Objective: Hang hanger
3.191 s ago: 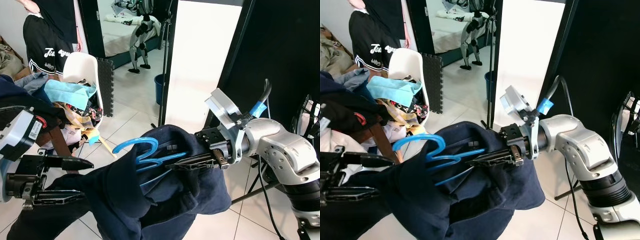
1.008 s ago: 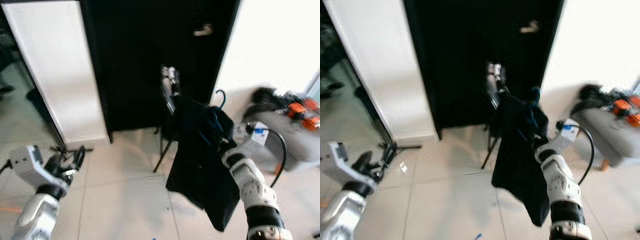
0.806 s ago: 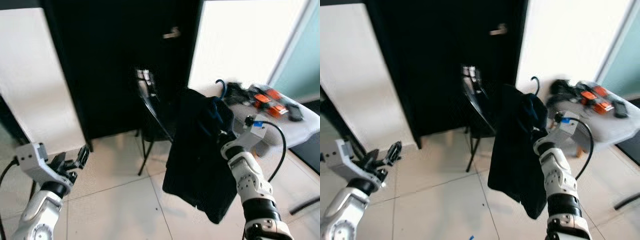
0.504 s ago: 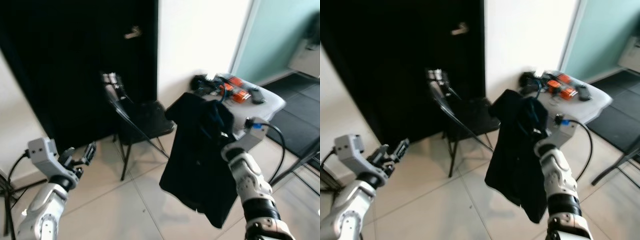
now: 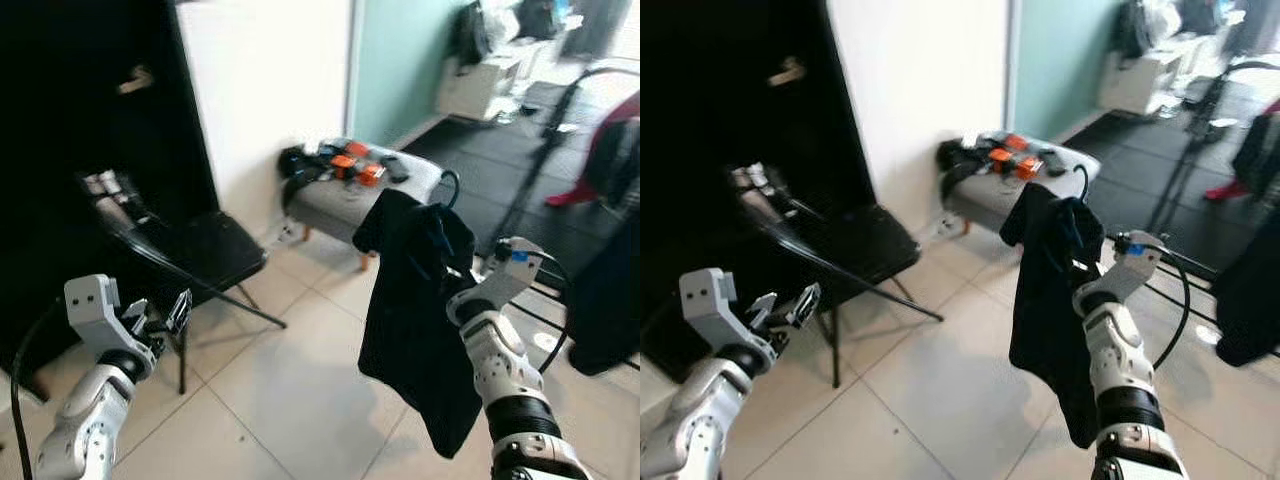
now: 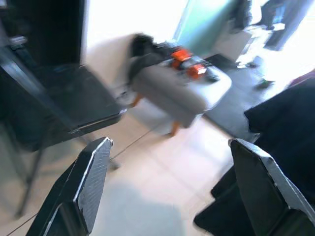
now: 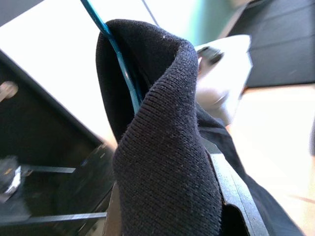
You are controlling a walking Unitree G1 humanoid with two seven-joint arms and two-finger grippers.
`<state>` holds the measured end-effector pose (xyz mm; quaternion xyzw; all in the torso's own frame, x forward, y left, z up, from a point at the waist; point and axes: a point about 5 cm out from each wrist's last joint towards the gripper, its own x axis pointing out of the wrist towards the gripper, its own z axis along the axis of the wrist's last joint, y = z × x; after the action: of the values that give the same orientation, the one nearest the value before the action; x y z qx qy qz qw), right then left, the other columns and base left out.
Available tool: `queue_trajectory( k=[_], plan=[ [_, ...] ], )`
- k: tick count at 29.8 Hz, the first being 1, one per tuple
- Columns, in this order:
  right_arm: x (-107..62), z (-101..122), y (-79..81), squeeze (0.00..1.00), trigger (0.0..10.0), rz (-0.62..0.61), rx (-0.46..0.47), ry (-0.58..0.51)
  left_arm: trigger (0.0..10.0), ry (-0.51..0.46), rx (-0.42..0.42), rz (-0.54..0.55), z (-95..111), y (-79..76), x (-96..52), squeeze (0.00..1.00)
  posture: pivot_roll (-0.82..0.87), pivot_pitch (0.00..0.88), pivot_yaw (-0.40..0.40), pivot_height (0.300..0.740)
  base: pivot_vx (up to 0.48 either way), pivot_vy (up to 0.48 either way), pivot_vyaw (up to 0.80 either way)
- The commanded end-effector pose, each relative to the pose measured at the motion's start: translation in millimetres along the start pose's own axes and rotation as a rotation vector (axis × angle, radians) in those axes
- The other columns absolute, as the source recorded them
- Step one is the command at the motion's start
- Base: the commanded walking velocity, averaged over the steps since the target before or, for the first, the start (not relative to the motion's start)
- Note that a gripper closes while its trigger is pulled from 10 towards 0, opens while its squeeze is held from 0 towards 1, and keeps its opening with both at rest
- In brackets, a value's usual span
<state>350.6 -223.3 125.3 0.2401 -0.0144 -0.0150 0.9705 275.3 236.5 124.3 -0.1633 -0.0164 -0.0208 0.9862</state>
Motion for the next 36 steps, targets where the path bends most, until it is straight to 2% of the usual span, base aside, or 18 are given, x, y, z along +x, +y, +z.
queue_trajectory(
  k=[1,7,28,36],
  plan=[
    [4.3,7.4,9.8,0.0,10.0,0.034,-0.015,-0.045,10.0,0.01,-0.006,0.016,-4.9,3.8,-2.6,0.0,-0.08,0.038,0.026,0.74,0.0,0.0,-0.8],
    [4.8,7.3,11.3,0.0,10.0,0.039,-0.016,-0.049,10.0,0.0,-0.002,-0.009,-5.7,-0.4,2.3,0.0,-0.1,0.038,0.022,0.74,0.0,0.0,-0.8],
    [7.2,4.4,13.9,0.0,10.0,0.059,-0.036,-0.034,10.0,-0.013,-0.012,-0.037,-7.7,-1.9,0.2,0.0,-0.09,0.033,0.007,0.74,0.0,0.0,-0.8],
    [6.0,5.0,12.7,0.0,10.0,0.049,-0.033,-0.046,10.0,-0.021,0.013,-0.07,-6.4,-4.5,-1.7,0.0,-0.09,0.038,0.015,0.74,0.043,0.0,-0.8]
  ],
)
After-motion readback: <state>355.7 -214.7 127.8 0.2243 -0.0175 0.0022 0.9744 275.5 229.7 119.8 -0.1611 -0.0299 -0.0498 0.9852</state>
